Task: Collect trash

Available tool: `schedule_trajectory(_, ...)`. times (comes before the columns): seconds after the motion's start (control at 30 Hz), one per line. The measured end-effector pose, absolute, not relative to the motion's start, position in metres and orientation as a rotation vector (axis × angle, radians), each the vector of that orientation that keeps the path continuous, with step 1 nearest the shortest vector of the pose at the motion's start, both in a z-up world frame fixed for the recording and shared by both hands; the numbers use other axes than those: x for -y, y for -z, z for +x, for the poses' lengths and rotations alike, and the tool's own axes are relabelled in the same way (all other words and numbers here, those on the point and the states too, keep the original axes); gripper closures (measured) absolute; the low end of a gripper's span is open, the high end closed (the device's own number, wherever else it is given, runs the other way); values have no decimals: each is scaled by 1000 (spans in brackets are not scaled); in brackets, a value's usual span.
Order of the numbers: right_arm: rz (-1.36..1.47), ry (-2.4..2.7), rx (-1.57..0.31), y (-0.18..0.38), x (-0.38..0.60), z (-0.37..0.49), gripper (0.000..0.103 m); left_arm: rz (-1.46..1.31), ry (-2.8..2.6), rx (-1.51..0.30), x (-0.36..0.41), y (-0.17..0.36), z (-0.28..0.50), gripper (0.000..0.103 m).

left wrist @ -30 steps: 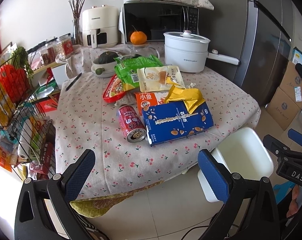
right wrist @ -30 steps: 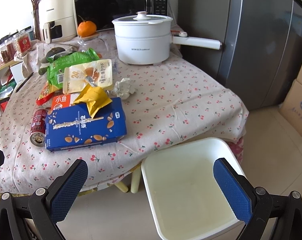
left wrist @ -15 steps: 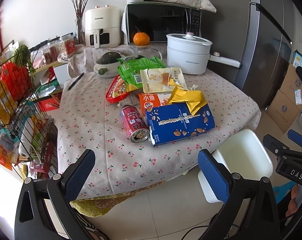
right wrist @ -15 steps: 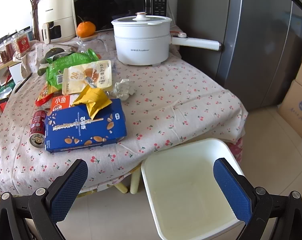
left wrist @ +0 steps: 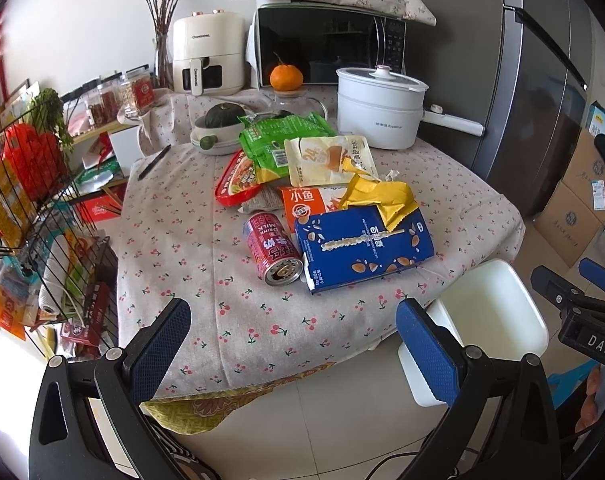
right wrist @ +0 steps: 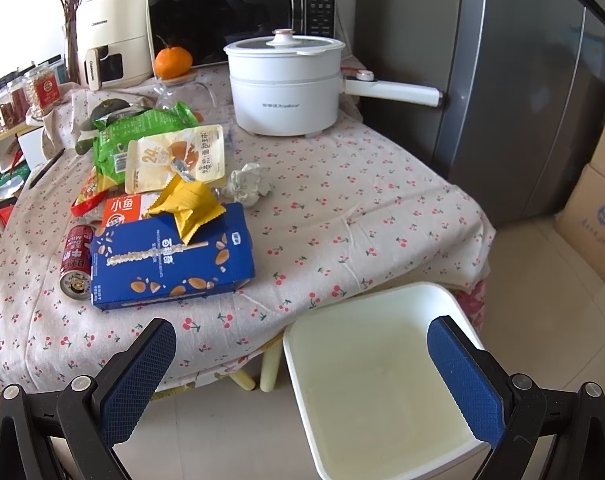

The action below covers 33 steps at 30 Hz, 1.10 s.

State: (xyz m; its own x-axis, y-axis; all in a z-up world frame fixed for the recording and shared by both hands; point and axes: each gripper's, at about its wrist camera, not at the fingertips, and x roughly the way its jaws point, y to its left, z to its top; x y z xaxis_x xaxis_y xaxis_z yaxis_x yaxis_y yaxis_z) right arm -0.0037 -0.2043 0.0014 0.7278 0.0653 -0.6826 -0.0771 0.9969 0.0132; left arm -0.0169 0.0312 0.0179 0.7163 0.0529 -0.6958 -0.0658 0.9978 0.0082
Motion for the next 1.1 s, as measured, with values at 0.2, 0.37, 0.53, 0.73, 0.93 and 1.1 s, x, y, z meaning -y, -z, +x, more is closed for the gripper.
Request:
schedule_trajectory(0.2,44,-101,-752,-8,211,0,0,-34,-67,-801,-39,-17,-8,0)
schedule_trajectory(0.37,66,-143,-822,-17,213,20,0,-116,69,-894,-55,-15,17,0)
schedule_trajectory(0.53,85,-261,-908,-32,207,59,0,-122,121,-953,-67,-14,54,0)
schedule_trajectory(0.73,44,-332,-984,-36,180,124,0,-244,124,-1103,-90,19,110,0)
schedule_trajectory(0.93,144,-345,-1057,20,176,170,4,-461,119,-1218,-117,67,152,6)
schedule_trajectory(1.1,304,-404,-1159,52,180,208,21,-546,105,-1218,-129,87,177,31)
